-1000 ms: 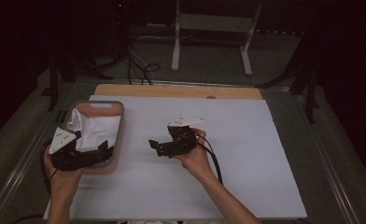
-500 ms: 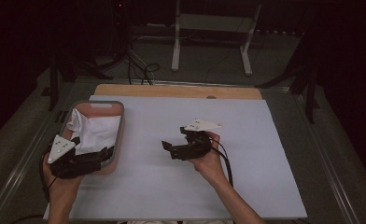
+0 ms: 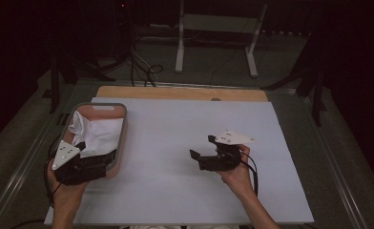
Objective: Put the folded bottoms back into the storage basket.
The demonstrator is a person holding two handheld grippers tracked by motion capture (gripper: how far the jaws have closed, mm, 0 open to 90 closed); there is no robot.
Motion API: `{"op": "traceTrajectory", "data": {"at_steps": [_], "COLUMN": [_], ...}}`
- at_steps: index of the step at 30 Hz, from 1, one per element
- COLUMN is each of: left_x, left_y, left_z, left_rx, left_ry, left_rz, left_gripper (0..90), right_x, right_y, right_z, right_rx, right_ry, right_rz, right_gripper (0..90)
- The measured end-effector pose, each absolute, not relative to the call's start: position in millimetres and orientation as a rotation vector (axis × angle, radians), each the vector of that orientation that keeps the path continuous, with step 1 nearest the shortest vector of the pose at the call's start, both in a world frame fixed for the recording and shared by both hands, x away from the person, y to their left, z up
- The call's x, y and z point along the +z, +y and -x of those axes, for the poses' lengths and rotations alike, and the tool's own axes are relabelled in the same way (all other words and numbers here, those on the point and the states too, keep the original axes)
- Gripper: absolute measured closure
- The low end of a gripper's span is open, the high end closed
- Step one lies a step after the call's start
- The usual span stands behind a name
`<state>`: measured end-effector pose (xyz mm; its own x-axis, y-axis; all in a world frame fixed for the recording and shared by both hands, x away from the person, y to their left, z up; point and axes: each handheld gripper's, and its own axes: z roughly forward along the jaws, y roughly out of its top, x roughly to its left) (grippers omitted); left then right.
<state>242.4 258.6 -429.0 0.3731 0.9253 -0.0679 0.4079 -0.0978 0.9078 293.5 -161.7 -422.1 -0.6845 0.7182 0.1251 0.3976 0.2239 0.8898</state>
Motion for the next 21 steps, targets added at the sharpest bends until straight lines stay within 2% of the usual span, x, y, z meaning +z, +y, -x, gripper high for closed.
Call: {"op": "traceTrajectory", "data": {"at_steps": [21], "left_x": [-434], "left_y": [259], "left_z": [-241], "left_rx": [0.663], "left_ry": [1.200], "left_rz": [-1.671], "left_gripper": [0.1], "right_x": [-449], "right_y": [-237], "right_z": [-281], "right_rx": [1.339], "right_ry": [2.079], "right_rz": [-1.163], "right_gripper": [14.3]}}
